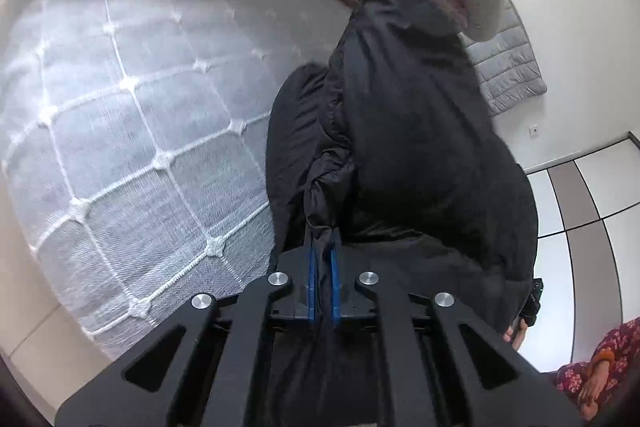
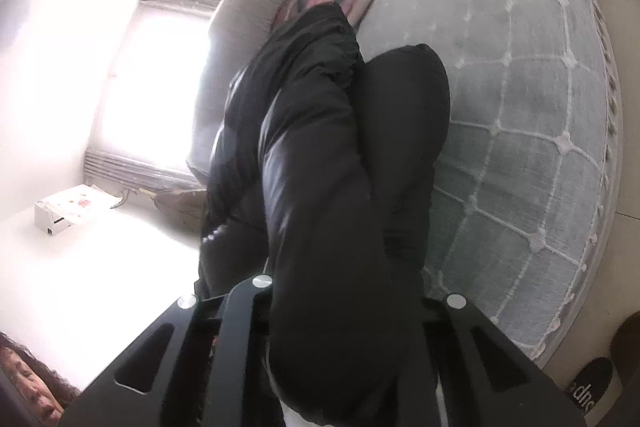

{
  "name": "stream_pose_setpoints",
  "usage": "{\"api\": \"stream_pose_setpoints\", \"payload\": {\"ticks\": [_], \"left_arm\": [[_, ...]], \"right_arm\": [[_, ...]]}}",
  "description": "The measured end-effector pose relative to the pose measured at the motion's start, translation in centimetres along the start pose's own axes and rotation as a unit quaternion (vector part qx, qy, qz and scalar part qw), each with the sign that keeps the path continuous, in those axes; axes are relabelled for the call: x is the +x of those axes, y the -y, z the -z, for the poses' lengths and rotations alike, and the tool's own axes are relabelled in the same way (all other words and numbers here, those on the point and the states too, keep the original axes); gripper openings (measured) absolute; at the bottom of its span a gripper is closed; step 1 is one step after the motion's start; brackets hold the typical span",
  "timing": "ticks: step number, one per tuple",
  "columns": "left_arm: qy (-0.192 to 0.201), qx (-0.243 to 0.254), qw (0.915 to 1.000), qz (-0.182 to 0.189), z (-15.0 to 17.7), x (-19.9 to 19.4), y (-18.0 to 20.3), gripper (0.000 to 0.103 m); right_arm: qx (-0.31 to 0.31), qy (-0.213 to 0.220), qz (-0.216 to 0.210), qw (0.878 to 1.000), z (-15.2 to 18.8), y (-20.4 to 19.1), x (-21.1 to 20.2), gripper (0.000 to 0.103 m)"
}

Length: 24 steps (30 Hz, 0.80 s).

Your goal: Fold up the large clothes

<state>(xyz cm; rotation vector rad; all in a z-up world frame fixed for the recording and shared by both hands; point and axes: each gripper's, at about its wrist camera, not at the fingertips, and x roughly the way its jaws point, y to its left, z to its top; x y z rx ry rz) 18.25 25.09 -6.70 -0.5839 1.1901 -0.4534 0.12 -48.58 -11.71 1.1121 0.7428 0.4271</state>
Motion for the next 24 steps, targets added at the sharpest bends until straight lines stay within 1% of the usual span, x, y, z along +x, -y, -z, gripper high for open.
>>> {"api": "stream_pose_setpoints", "payload": {"ticks": [1, 2, 4, 5, 6, 8, 9, 10, 12, 14, 15, 18, 19, 20, 22, 23, 24], "left_arm": [[0.003, 0.004, 1.0, 0.006, 0.0, -1.1, 0.0, 0.005], [0.004, 0.005, 0.9996, 0.027, 0.0, -1.7, 0.1, 0.005], [0.002, 0.0, 0.9987, 0.05, -0.2, -3.1, -0.5, 0.008], [0.0, -0.008, 0.9984, 0.056, -0.2, -3.4, -0.7, 0.017], [-0.005, -0.022, 0.9975, 0.068, -0.2, -3.8, -1.5, 0.036], [-0.001, -0.043, 0.9959, 0.08, 0.1, -3.7, -2.6, 0.06], [-0.004, -0.049, 0.9944, 0.094, 0.2, -3.7, -3.9, 0.062], [-0.009, -0.059, 0.9929, 0.104, 0.0, -3.5, -4.4, 0.065], [-0.017, -0.077, 0.9894, 0.122, 0.0, -2.9, -5.8, 0.077], [-0.032, -0.081, 0.9878, 0.129, 0.3, -2.0, -6.5, 0.078], [-0.045, -0.081, 0.9863, 0.136, 0.4, -1.2, -6.9, 0.081], [-0.077, -0.068, 0.9857, 0.134, 0.2, 1.4, -7.4, 0.085], [-0.093, -0.063, 0.9847, 0.133, 0.2, 2.7, -7.4, 0.085], [-0.105, -0.06, 0.9827, 0.14, 0.6, 3.6, -7.8, 0.086], [-0.118, -0.054, 0.9753, 0.179, 0.6, 4.8, -7.4, 0.087], [-0.122, -0.048, 0.9687, 0.211, 0.8, 5.4, -6.7, 0.088], [-0.127, -0.04, 0.9633, 0.233, 1.0, 6.0, -5.9, 0.089]], "right_arm": [[-0.002, 0.002, -0.001, 1.0, -0.2, 0.0, -0.2, 0.016], [0.0, 0.005, 0.0, 1.0, -0.5, -0.1, -0.4, 0.016], [0.005, 0.009, 0.002, 1.0, -1.1, 0.3, -1.0, 0.016], [0.01, 0.011, 0.004, 1.0, -1.2, 0.7, -1.2, 0.016], [0.016, 0.011, 0.006, 1.0, -1.2, 1.2, -1.0, 0.016], [0.024, 0.011, 0.011, 1.0, -1.0, 1.9, -1.2, 0.016], [0.029, 0.011, 0.015, 0.999, -1.0, 2.3, -1.2, 0.016], [0.036, 0.012, 0.021, 0.999, -1.0, 2.7, -1.1, 0.016], [0.05, 0.013, 0.025, 0.998, -1.1, 3.4, -0.9, 0.016], [0.06, 0.014, 0.028, 0.998, -1.1, 3.6, -0.7, 0.016], [0.063, 0.013, 0.032, 0.997, -1.3, 3.8, -0.5, 0.016], [0.066, 0.015, 0.035, 0.997, -0.8, 4.1, -1.8, 0.016], [0.067, 0.016, 0.036, 0.997, -0.5, 4.5, -2.2, 0.016], [0.071, 0.017, 0.037, 0.997, -0.5, 4.7, -2.2, 0.016], [0.077, 0.017, 0.039, 0.996, 0.1, 4.8, -2.7, 0.016], [0.081, 0.017, 0.039, 0.996, 0.2, 5.0, -2.6, 0.016], [0.083, 0.016, 0.04, 0.996, 0.2, 5.2, -2.6, 0.016]]}}
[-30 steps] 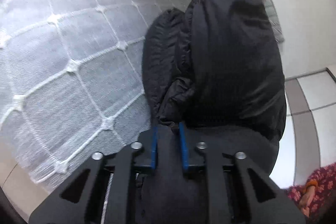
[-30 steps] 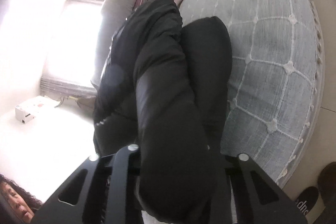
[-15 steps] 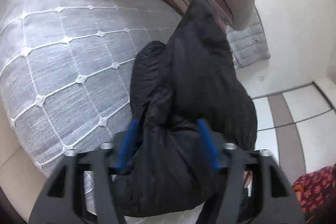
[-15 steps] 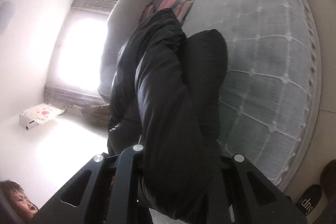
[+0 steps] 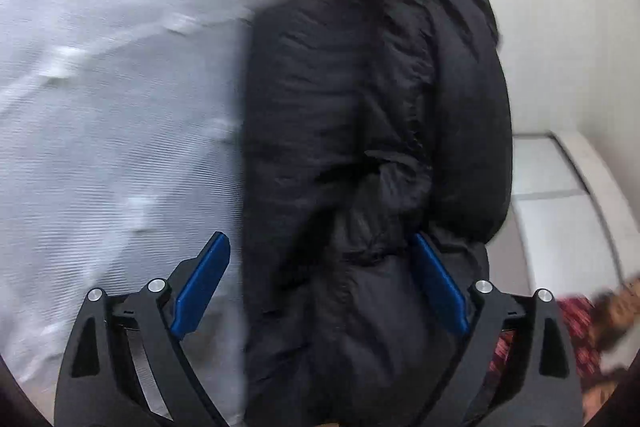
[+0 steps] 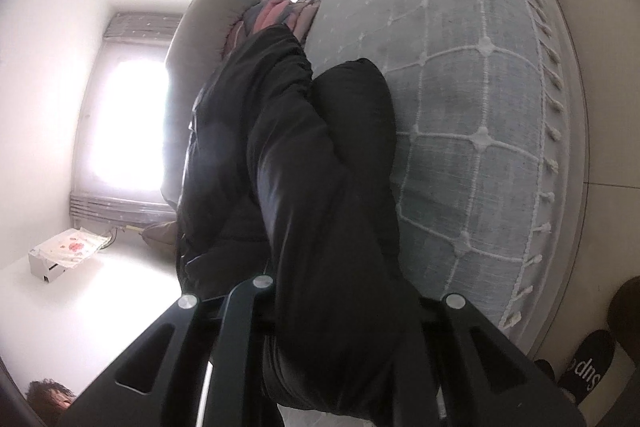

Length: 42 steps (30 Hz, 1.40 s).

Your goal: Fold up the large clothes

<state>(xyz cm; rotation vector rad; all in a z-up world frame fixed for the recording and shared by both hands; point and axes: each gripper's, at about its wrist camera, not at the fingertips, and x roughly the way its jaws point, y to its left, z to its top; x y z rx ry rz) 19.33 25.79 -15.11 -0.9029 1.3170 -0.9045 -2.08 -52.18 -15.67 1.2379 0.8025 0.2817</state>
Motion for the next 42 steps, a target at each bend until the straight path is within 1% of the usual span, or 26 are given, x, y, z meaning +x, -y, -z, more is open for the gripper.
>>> {"api": "stream_pose_setpoints", "payload": {"ticks": [2, 3, 4, 5, 6, 7, 8, 9, 10, 11, 14, 15, 18, 21, 23, 26, 29, 30, 31, 33, 34, 36, 37, 39, 40, 42], "left_arm": [[-0.017, 0.005, 0.9997, 0.016, 0.0, 1.9, 0.3, 0.09], [-0.023, 0.005, 0.9996, 0.016, 0.0, 2.6, 0.3, 0.09], [-0.018, 0.009, 0.9997, 0.011, -0.1, 3.1, 0.5, 0.089], [0.005, 0.023, 0.9997, -0.008, 0.0, 3.2, 0.9, 0.083], [0.021, 0.032, 0.9983, -0.043, 0.1, 3.4, 1.4, 0.066], [0.028, 0.027, 0.9971, -0.065, 0.2, 3.3, 1.7, 0.059], [0.037, 0.025, 0.9958, -0.08, 0.4, 3.2, 2.3, 0.045], [0.046, 0.035, 0.9928, -0.105, 0.8, 2.8, 3.4, 0.033], [0.05, 0.042, 0.9905, -0.121, 1.1, 2.8, 4.2, 0.028], [0.059, 0.045, 0.9871, -0.142, 1.5, 2.5, 5.2, 0.021], [0.079, 0.061, 0.9772, -0.188, 2.5, 2.0, 8.1, 0.011], [0.087, 0.068, 0.9747, -0.194, 2.8, 1.7, 9.2, 0.009], [0.116, 0.073, 0.9732, -0.185, 3.8, 0.5, 11.8, 0.007], [0.156, 0.099, 0.9683, -0.168, 3.8, -2.0, 15.9, 0.007], [0.17, 0.114, 0.9637, -0.171, 4.0, -4.3, 18.2, 0.006], [0.19, 0.112, 0.9592, -0.176, 1.5, -5.7, 20.0, 0.006], [0.22, 0.104, 0.9523, -0.184, -1.5, -7.7, 21.3, 0.006], [0.234, 0.1, 0.9491, -0.186, -2.3, -8.9, 22.0, 0.005], [0.245, 0.102, 0.9456, -0.189, -2.7, -9.1, 21.9, 0.005], [0.267, 0.113, 0.9366, -0.197, -3.6, -11.0, 23.7, 0.005], [0.275, 0.121, 0.9326, -0.2, -2.7, -11.9, 25.2, 0.005], [0.296, 0.142, 0.9228, -0.201, -2.5, -14.1, 26.7, 0.005], [0.31, 0.153, 0.9163, -0.202, -2.6, -15.7, 27.7, 0.005], [0.343, 0.173, 0.9032, -0.192, -2.5, -18.8, 29.5, 0.005], [0.353, 0.179, 0.898, -0.193, -2.7, -19.1, 29.4, 0.005], [0.371, 0.194, 0.8883, -0.188, -2.9, -21.2, 30.2, 0.005]], "right_arm": [[0.003, 0.0, 0.001, 1.0, 0.1, 0.3, -0.3, 0.016], [0.004, 0.0, 0.002, 1.0, 0.1, 0.4, -0.3, 0.016], [0.004, 0.001, 0.002, 1.0, 0.2, 0.2, -0.5, 0.016], [0.003, 0.002, 0.002, 1.0, 0.3, 0.1, -0.6, 0.016], [0.003, 0.003, 0.001, 1.0, 0.4, 0.1, -0.8, 0.016], [0.004, 0.007, 0.0, 1.0, 0.5, 0.2, -0.9, 0.016], [0.005, 0.009, -0.001, 1.0, 0.6, 0.3, -1.0, 0.016], [0.005, 0.011, -0.002, 1.0, 0.8, 0.4, -1.1, 0.016], [0.005, 0.014, -0.003, 1.0, 0.9, 0.4, -1.2, 0.016], [0.005, 0.017, -0.004, 1.0, 1.1, 0.2, -1.3, 0.016], [0.0, 0.027, -0.012, 1.0, 1.5, -0.5, -1.8, 0.016], [-0.004, 0.03, -0.016, 0.999, 1.6, -0.9, -2.0, 0.016], [-0.015, 0.043, -0.036, 0.998, 1.9, -2.4, -2.8, 0.016], [-0.036, 0.045, -0.053, 0.997, 1.8, -4.7, -3.1, 0.016], [-0.057, 0.042, -0.066, 0.995, 1.4, -7.3, -2.8, 0.016], [-0.091, 0.037, -0.092, 0.991, 0.0, -12.0, -1.2, 0.016], [-0.123, 0.031, -0.111, 0.986, -1.6, -17.2, 1.1, 0.016], [-0.137, 0.028, -0.117, 0.983, -2.1, -19.6, 2.2, 0.016], [-0.145, 0.025, -0.121, 0.982, -2.4, -21.1, 2.9, 0.016], [-0.17, 0.022, -0.134, 0.976, -3.0, -25.3, 4.4, 0.016], [-0.179, 0.021, -0.141, 0.973, -3.1, -26.7, 4.8, 0.016], [-0.208, 0.022, -0.166, 0.964, -3.4, -31.1, 5.8, 0.016], [-0.217, 0.024, -0.178, 0.959, -3.5, -32.6, 6.0, 0.016], [-0.242, 0.035, -0.214, 0.946, -3.4, -36.2, 6.4, 0.016], [-0.253, 0.041, -0.235, 0.937, -3.1, -38.0, 6.6, 0.016], [-0.268, 0.05, -0.267, 0.924, -2.5, -40.0, 7.4, 0.016]]}}
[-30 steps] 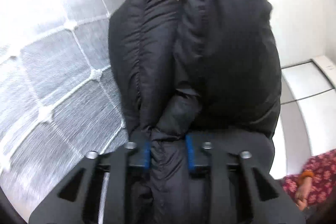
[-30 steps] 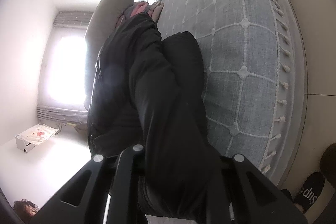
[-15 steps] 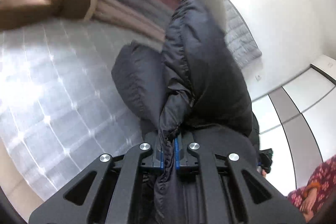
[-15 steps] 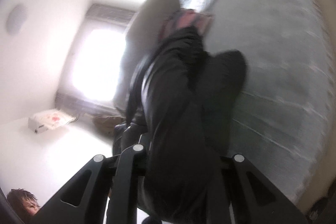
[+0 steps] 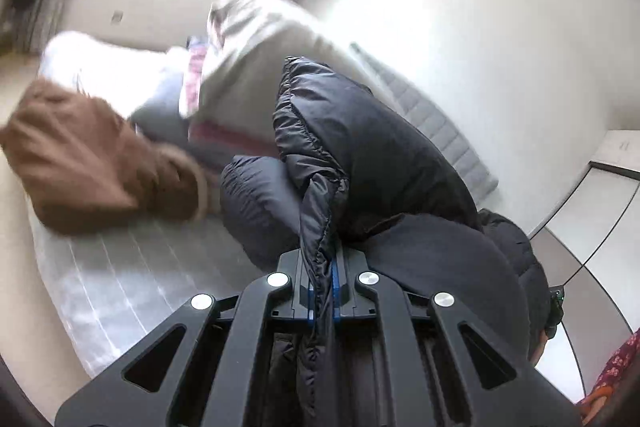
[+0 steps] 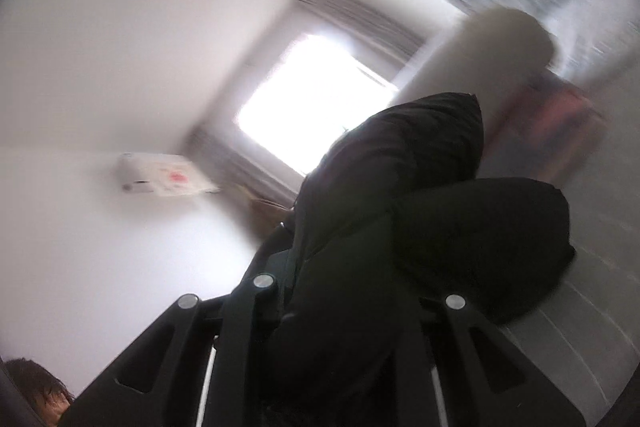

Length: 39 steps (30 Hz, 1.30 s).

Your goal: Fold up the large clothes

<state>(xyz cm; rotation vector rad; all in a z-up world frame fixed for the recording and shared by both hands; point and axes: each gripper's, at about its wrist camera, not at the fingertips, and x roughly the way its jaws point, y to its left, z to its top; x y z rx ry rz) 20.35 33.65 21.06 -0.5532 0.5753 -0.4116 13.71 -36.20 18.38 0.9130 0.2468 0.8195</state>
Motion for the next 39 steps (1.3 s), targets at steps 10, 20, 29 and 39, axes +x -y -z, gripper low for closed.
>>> {"api": "stream_pose_setpoints", "payload": {"ticks": [10, 20, 29, 39], "left_arm": [[-0.063, -0.051, 0.9941, -0.072, 5.0, -0.7, -13.8, 0.005], [-0.157, -0.161, 0.967, -0.118, 14.2, 2.7, -29.3, 0.005], [-0.159, -0.164, 0.9658, -0.123, 13.0, 1.1, -28.6, 0.017], [-0.07, -0.22, 0.9598, -0.159, 11.4, -6.6, -29.7, 0.035]], "right_arm": [[0.077, -0.083, 0.07, 0.991, 17.5, 7.8, 1.8, 0.015], [0.202, -0.102, 0.224, 0.948, 32.5, 15.6, -6.1, 0.015], [0.192, -0.116, 0.239, 0.945, 32.1, 15.5, -5.3, 0.024], [0.227, -0.115, 0.272, 0.928, 32.1, 16.4, -7.1, 0.071]]}}
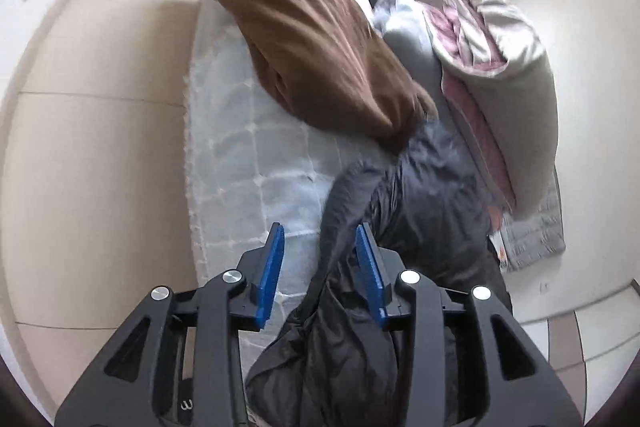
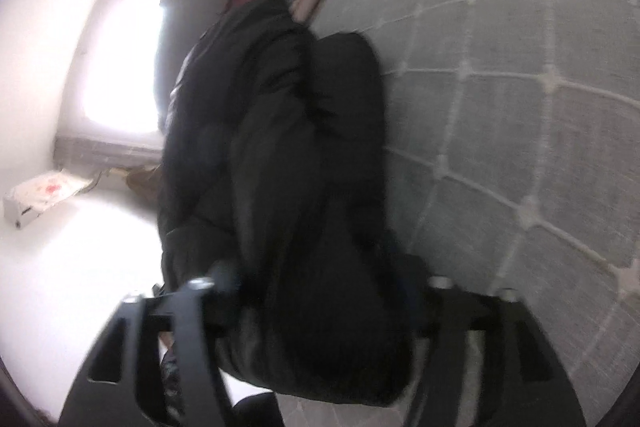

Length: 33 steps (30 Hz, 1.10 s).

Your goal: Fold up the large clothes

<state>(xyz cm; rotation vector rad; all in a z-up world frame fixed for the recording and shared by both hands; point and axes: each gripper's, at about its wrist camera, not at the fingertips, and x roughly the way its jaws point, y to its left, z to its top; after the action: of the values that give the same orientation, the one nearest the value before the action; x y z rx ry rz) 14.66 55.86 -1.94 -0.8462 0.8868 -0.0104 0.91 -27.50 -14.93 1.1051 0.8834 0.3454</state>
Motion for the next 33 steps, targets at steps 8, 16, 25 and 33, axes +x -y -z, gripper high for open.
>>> {"api": "stream_pose_setpoints", "payload": {"ticks": [8, 16, 25, 33], "left_arm": [[0.001, 0.093, 0.9949, 0.04, 4.6, -5.2, 4.5, 0.035], [-0.027, 0.259, 0.9638, 0.059, 12.0, -4.1, 16.0, 0.046], [-0.013, 0.348, 0.9373, 0.019, 16.4, -1.6, 22.5, 0.048], [0.033, 0.405, 0.9036, -0.136, 22.1, 1.4, 26.5, 0.048]], "right_arm": [[-0.017, 0.093, 0.0, 0.996, -2.2, -0.5, -6.6, 0.071], [-0.098, 0.093, -0.006, 0.991, -4.5, -5.7, -9.2, 0.075], [-0.224, 0.065, 0.022, 0.972, -2.1, -11.0, -7.4, 0.079], [-0.464, 0.141, 0.179, 0.856, 8.8, -22.9, -1.9, 0.079]]}}
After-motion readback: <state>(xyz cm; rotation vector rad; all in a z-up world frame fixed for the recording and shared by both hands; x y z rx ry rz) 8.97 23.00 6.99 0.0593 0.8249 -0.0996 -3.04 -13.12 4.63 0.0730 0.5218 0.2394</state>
